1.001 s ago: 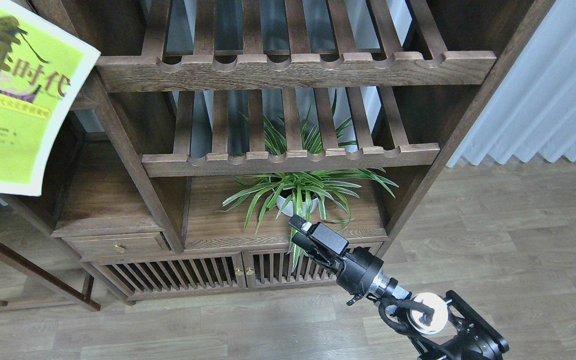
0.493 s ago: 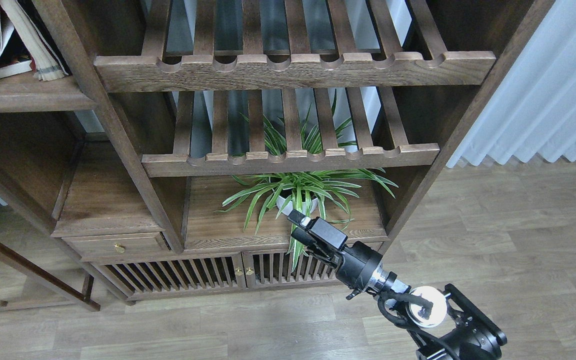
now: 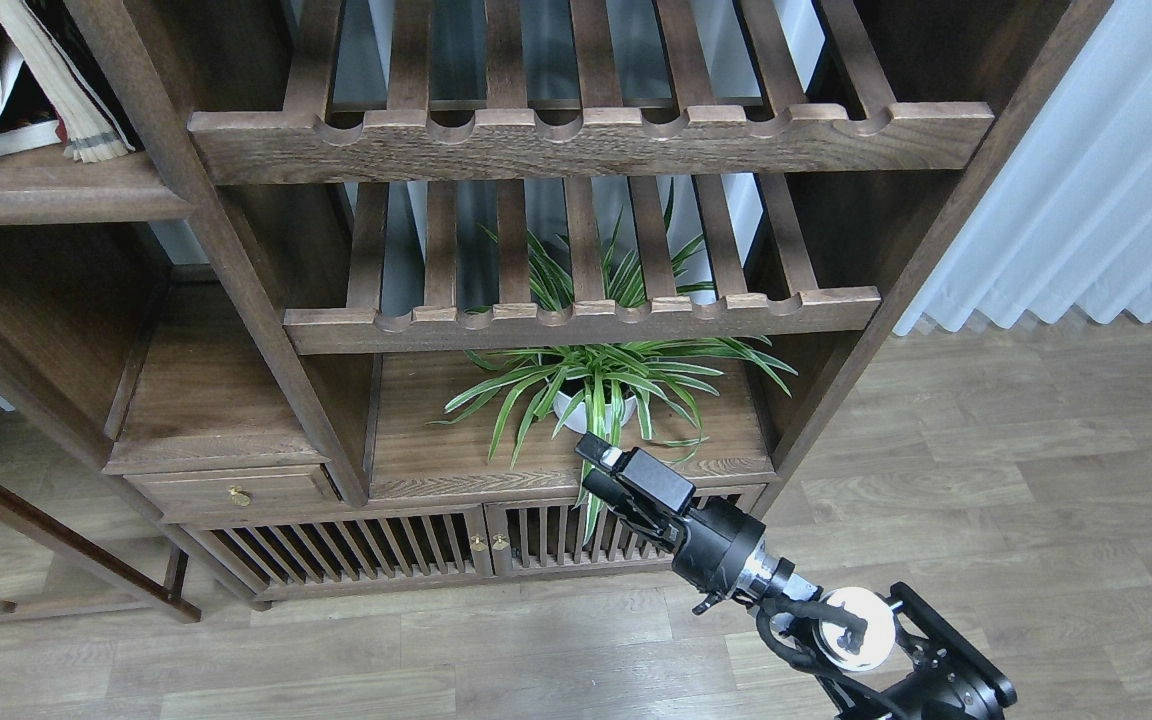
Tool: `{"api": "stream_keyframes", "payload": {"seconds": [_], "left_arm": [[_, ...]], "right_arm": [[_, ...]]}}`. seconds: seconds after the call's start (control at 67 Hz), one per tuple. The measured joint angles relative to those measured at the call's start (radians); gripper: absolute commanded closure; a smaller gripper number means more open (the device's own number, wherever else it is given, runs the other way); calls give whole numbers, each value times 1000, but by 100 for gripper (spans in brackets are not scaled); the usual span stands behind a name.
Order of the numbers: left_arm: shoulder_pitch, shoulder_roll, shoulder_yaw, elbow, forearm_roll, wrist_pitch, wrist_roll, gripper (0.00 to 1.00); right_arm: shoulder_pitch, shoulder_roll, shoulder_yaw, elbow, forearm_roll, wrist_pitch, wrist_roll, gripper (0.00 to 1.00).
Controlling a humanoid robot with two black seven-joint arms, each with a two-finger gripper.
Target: Organize books on shelf
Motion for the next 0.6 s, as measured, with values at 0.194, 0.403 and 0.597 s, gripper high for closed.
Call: {"api": "stream_keyframes", "payload": {"seconds": [0.194, 0.403, 0.597], "left_arm": [[-18, -51, 1, 79, 1, 0, 0, 100], [-32, -126, 3, 178, 2, 0, 0, 99], [-44, -219, 6, 255, 2, 0, 0, 99]], "right_arm": [[-8, 0, 0, 1, 0, 0, 0, 0], [-10, 0, 0, 1, 0, 0, 0, 0], [-29, 0, 0, 3, 0, 0, 0, 0]]}}
